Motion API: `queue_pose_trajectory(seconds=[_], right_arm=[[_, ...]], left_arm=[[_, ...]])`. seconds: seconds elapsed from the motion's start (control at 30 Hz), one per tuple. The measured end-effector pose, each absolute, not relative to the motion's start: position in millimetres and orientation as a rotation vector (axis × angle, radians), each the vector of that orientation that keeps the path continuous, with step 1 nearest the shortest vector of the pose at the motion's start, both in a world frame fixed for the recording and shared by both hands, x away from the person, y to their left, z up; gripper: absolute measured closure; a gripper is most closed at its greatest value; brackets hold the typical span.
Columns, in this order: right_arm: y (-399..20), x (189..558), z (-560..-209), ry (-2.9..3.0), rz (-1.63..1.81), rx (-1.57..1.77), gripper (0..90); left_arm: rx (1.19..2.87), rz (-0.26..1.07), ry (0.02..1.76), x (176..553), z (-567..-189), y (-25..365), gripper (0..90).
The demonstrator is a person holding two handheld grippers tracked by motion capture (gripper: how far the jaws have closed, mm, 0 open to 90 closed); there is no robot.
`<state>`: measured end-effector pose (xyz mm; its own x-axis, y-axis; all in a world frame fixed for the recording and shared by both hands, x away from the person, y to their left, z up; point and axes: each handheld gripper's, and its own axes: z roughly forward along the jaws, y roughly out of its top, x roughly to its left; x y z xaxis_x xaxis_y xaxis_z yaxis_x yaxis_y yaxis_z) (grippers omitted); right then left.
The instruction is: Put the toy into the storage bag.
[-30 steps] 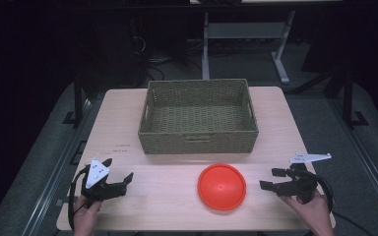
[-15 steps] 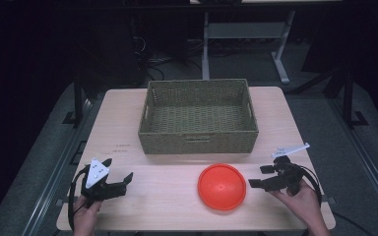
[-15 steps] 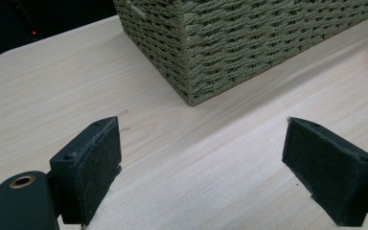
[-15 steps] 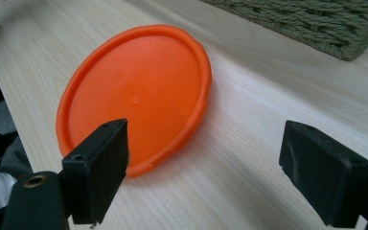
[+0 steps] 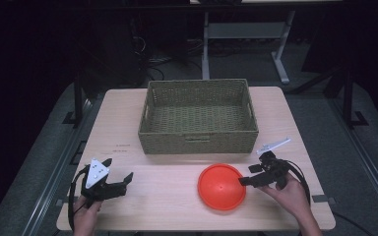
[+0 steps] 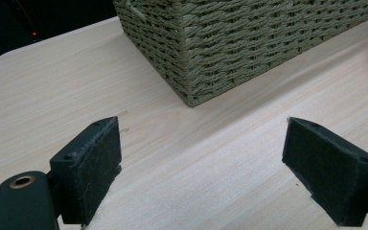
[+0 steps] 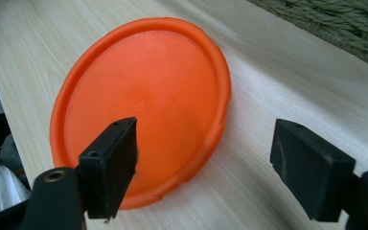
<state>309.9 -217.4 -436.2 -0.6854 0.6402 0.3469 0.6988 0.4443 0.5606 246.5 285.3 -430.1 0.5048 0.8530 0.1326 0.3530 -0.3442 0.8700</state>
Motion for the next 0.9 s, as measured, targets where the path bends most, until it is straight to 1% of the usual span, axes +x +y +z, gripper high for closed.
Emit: queue_pose_trajectory(seconds=[0.03, 0.07, 0.2, 0.33, 0.4, 0.47, 0.57, 0.67, 0.9], right_arm=[[-217, 310, -436, -2.598, -1.07, -1.207, 26.4], [-212, 311, -436, -2.623, -1.055, -1.189, 29.8], [-208, 314, -438, -2.639, -1.029, -1.174, 31.9], [-202, 319, -442, -2.649, -0.983, -1.173, 37.8], [-201, 320, -443, -2.655, -0.981, -1.166, 38.3], [-200, 323, -446, -2.661, -0.956, -1.166, 42.3], [-200, 324, -448, -2.655, -0.959, -1.166, 44.7], [-200, 325, -449, -2.636, -0.953, -1.175, 49.3], [-198, 326, -452, -2.631, -0.94, -1.156, 53.0]], left_arm=[[1.919, 0.76, 0.993, 246, -430, 284, 12.8], [1.926, 0.764, 0.982, 246, -430, 283, 12.8], [1.928, 0.76, 0.976, 246, -430, 282, 12.8], [1.921, 0.763, 0.982, 246, -430, 283, 12.8], [1.92, 0.762, 0.983, 246, -430, 283, 12.8], [1.926, 0.763, 0.978, 246, -430, 282, 12.8], [1.931, 0.764, 0.971, 246, -430, 282, 12.8], [1.933, 0.765, 0.97, 246, -430, 282, 12.8], [1.935, 0.765, 0.96, 245, -430, 281, 12.8]])
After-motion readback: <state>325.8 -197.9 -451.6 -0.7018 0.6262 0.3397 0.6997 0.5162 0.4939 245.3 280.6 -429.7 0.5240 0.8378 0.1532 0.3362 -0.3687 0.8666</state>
